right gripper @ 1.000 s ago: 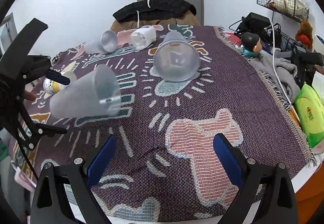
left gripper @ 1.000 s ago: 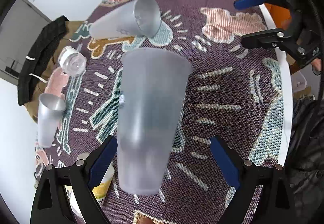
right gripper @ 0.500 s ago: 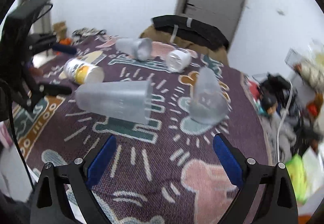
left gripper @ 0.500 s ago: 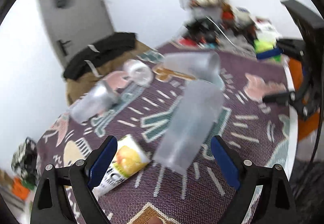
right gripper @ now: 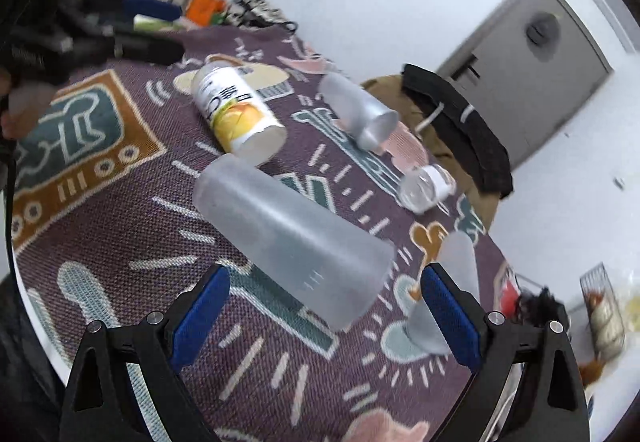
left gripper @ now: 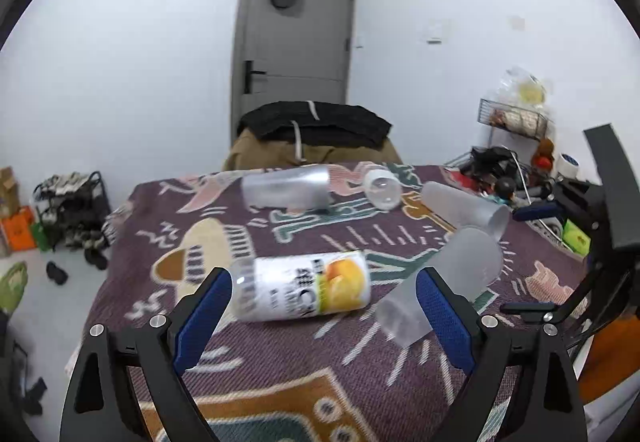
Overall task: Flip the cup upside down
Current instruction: 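Grasp the frosted cup with the right gripper while the left gripper releases it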
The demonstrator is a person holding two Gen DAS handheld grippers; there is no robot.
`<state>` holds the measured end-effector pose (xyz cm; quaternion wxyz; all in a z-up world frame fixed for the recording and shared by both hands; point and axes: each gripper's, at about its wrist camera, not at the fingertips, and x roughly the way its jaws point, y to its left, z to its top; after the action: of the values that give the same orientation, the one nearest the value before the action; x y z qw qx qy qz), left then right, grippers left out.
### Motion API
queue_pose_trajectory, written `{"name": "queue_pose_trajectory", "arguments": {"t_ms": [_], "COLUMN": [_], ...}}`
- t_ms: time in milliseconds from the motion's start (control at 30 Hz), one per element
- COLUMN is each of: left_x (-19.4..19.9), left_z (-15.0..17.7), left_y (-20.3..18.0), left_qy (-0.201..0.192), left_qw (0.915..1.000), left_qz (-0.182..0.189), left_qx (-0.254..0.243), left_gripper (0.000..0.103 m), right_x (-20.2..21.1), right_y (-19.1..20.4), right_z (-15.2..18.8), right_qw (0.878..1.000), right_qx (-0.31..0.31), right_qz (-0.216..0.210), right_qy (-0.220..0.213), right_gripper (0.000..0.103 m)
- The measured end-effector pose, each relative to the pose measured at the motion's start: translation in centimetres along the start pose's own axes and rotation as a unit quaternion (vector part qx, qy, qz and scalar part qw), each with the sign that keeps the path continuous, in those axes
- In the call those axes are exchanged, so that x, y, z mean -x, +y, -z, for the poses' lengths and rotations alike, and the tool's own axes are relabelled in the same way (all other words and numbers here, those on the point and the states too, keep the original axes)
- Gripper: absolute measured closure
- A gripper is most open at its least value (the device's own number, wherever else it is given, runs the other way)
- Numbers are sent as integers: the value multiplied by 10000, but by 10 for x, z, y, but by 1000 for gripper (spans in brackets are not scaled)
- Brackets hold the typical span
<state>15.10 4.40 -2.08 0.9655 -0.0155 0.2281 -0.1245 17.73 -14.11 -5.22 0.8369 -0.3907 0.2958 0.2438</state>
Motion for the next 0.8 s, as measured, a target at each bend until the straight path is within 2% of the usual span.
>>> {"name": "queue_pose_trajectory", "arguments": {"t_ms": [100, 200, 500, 733, 800], "left_x": [14, 27, 55, 64, 66], "left_z": [8, 17, 37, 46, 48], "left_y": [10, 19, 50, 68, 74], "left_qy": [-76, -101, -209, -243, -276], "left_qw": [9998, 9996, 9973, 9956, 9946], "left_qz": [-136, -170, -289, -300, -288], "left_qx": [125, 199, 642, 855, 959], "left_gripper": [9, 0, 0, 0, 0], "right_x": [-10, -19, -52, -77, -82], "right_y": [12, 23, 55, 60, 58], "right_z": [-9, -19, -42, -50, -49], "right_qw": [9990, 9968, 9835, 9727, 9702], "right_qx": [441, 773, 1689, 2104, 2174], "right_qz": [-40, -127, -276, -258, -245], "right_qy": [91, 180, 579, 941, 1040], "right_gripper": [6, 6, 6, 7, 10]}}
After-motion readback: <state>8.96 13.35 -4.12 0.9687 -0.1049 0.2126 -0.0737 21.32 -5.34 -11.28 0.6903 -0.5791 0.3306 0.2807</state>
